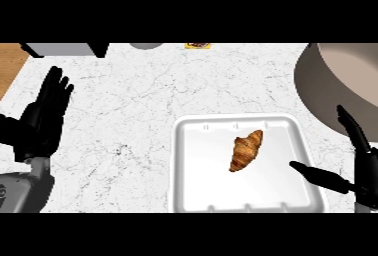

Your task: Pick the croissant from the tray and place it in the pot

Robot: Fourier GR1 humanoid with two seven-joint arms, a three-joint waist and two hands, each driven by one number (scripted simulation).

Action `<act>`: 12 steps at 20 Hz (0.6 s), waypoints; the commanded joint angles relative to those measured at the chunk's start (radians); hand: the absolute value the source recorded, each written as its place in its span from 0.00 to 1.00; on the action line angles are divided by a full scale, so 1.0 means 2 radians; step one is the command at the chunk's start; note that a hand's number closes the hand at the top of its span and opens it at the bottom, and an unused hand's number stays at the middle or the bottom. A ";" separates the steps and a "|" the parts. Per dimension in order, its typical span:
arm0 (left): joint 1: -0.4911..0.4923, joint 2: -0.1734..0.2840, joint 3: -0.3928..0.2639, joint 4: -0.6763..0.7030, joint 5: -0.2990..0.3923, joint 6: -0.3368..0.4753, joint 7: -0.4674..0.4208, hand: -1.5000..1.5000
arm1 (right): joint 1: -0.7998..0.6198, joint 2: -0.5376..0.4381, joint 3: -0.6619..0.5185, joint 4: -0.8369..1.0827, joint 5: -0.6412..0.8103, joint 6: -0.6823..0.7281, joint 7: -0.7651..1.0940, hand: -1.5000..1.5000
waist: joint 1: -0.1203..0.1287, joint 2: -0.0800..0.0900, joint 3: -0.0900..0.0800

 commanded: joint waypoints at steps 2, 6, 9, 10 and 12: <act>-0.004 -0.004 -0.004 -0.010 -0.002 0.002 0.013 0.50 | -0.012 -0.066 0.053 -0.044 0.039 0.089 0.151 0.00 | 0.007 0.000 -0.001; 0.008 -0.002 0.000 0.006 -0.007 -0.009 -0.008 0.50 | -0.055 -0.107 0.084 -0.072 0.055 0.168 0.269 0.00 | 0.009 0.001 -0.001; 0.001 0.002 0.005 0.004 0.000 -0.022 -0.005 0.50 | -0.113 -0.079 0.124 -0.063 0.071 0.201 0.358 0.00 | 0.013 0.002 0.000; 0.006 -0.007 -0.006 -0.014 -0.005 -0.010 0.010 0.50 | -0.115 -0.079 0.132 -0.072 0.065 0.220 0.383 0.00 | 0.012 0.001 0.000; 0.014 0.005 0.009 -0.017 0.003 -0.024 0.011 0.50 | -0.165 -0.059 0.132 -0.044 0.054 0.247 0.423 0.00 | 0.015 0.002 0.000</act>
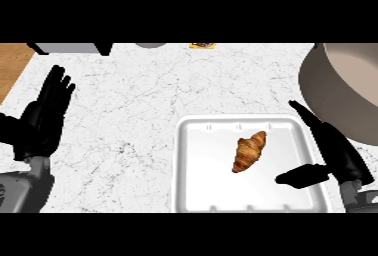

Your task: Pick the croissant from the tray and place it in the pot

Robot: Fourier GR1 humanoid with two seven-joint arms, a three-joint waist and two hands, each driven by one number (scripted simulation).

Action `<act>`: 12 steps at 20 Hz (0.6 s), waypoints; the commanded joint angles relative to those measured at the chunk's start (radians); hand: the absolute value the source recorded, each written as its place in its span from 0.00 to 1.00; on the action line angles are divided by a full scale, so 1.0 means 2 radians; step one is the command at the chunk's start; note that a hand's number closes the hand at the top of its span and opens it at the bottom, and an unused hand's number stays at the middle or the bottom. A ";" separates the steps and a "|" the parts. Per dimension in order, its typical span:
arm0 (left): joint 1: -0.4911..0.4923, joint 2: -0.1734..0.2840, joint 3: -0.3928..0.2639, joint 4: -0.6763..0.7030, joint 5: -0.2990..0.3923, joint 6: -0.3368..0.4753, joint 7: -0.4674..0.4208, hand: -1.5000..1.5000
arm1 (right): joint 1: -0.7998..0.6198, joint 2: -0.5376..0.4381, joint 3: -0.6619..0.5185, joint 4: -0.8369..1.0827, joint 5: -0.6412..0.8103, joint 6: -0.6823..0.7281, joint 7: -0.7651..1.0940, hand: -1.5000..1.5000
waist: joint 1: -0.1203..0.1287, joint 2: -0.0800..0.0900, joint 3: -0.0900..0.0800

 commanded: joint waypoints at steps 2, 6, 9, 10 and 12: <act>-0.027 -0.009 0.002 0.005 -0.012 0.007 0.025 0.50 | -0.059 0.038 0.037 0.007 0.009 0.061 0.103 0.00 | -0.007 0.000 0.001; 0.020 -0.026 0.005 -0.015 -0.030 -0.001 -0.009 0.50 | -0.040 0.090 0.064 0.006 0.058 0.048 0.123 0.00 | -0.007 -0.001 0.001; -0.004 -0.026 0.020 -0.014 -0.031 -0.015 0.023 0.50 | -0.092 0.109 0.005 0.056 0.036 0.081 0.101 0.00 | -0.007 0.000 0.001; 0.007 -0.030 0.027 -0.014 -0.034 -0.020 0.019 0.50 | -0.035 0.119 0.041 0.015 0.076 0.063 0.111 0.00 | -0.009 -0.001 0.001; -0.028 -0.028 0.045 0.031 -0.028 -0.029 0.002 0.50 | -0.085 0.140 0.038 0.075 0.079 0.075 0.121 0.00 | -0.008 0.000 0.001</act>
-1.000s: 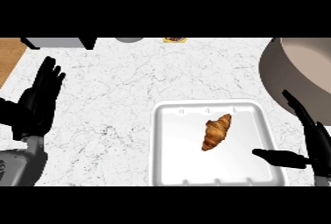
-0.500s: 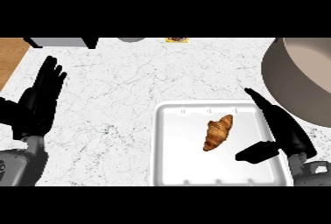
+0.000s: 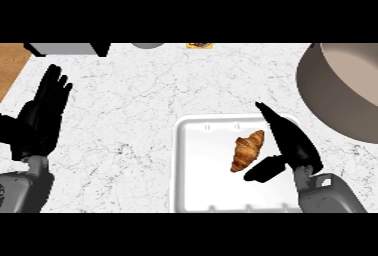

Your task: Pick the croissant from the tray and place it in the pot

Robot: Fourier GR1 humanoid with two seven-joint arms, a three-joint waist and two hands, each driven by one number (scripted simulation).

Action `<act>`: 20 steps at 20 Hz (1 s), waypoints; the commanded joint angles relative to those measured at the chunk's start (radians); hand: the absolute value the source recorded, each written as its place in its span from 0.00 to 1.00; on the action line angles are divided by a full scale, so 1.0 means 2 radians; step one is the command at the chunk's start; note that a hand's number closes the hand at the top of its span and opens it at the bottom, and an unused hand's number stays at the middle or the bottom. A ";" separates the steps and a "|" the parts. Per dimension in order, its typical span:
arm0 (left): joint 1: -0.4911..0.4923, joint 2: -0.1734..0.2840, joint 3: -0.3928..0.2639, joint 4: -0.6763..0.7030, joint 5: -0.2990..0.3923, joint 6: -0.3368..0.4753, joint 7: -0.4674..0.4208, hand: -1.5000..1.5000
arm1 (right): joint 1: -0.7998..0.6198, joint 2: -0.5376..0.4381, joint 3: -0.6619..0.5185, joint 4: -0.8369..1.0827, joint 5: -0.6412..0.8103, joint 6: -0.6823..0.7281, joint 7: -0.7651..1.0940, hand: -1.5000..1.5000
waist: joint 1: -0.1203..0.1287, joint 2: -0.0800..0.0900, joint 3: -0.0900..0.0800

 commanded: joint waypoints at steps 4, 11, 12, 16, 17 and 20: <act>-0.016 -0.014 0.011 0.005 -0.013 -0.007 0.018 0.50 | 0.011 0.017 -0.008 0.044 0.047 0.013 0.009 0.00 | -0.002 0.000 0.000; 0.025 -0.010 0.038 -0.036 -0.017 -0.047 0.021 0.50 | 0.013 0.059 -0.019 0.068 0.089 0.014 -0.019 0.00 | 0.000 0.000 0.000; 0.001 -0.039 0.019 -0.009 -0.041 -0.024 0.015 0.50 | 0.012 0.072 -0.021 0.062 0.093 0.017 -0.010 0.00 | -0.001 0.000 0.000; 0.007 -0.029 0.048 0.009 -0.025 -0.052 -0.005 0.50 | 0.013 0.092 -0.015 0.132 0.129 -0.022 -0.048 0.00 | -0.001 0.000 0.000; -0.032 -0.030 0.054 0.042 -0.029 -0.049 0.000 0.50 | 0.022 0.082 -0.024 0.117 0.126 -0.012 -0.056 0.00 | -0.003 0.000 0.000; 0.000 -0.040 0.045 -0.015 -0.041 -0.041 0.022 0.50 | 0.010 0.094 -0.030 0.147 0.146 -0.010 -0.048 0.00 | -0.001 0.000 0.000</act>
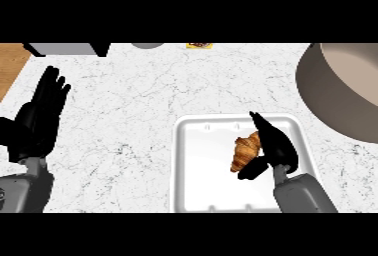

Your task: Pick the croissant from the tray and place it in the pot

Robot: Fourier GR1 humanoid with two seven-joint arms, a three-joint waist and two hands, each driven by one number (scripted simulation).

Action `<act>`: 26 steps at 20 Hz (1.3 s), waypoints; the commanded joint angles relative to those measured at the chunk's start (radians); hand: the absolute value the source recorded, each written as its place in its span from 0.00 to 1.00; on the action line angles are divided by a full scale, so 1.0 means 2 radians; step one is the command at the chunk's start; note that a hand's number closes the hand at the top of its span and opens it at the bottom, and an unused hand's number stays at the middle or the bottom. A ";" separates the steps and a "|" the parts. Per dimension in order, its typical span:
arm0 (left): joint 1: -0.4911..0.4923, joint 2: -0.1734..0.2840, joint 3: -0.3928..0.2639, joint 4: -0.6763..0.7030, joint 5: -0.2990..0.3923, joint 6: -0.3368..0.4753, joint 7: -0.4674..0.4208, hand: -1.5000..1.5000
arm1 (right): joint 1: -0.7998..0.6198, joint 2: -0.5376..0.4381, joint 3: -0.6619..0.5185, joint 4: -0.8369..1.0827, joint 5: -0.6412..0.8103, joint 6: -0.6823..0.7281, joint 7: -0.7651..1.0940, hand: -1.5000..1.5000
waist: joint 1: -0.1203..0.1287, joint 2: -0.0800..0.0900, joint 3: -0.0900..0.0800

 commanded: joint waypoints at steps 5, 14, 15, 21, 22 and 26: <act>-0.001 -0.017 0.004 -0.008 -0.022 -0.011 0.006 0.50 | -0.035 0.043 -0.027 0.057 0.030 0.001 -0.003 0.00 | 0.000 0.000 0.000; -0.006 -0.013 0.022 0.007 -0.010 -0.033 0.000 0.50 | -0.046 0.026 -0.015 0.090 0.063 0.008 -0.086 1.00 | 0.000 0.000 0.000; 0.033 -0.026 0.005 -0.049 -0.034 -0.001 0.026 0.50 | 0.006 -0.002 -0.017 0.080 0.057 -0.015 -0.139 1.00 | 0.001 -0.001 0.000; 0.006 -0.021 0.013 -0.036 -0.028 -0.007 0.034 0.50 | 0.036 -0.026 0.044 0.041 0.066 0.040 -0.207 1.00 | -0.004 -0.003 0.000; 0.001 -0.027 0.012 -0.005 -0.036 -0.005 0.004 0.50 | 0.035 -0.031 0.069 0.021 0.063 0.058 -0.237 1.00 | -0.010 -0.002 0.000; 0.011 -0.020 0.021 -0.020 -0.027 -0.007 0.021 0.50 | 0.091 -0.122 0.135 -0.057 0.066 0.095 -0.365 1.00 | -0.018 -0.008 0.000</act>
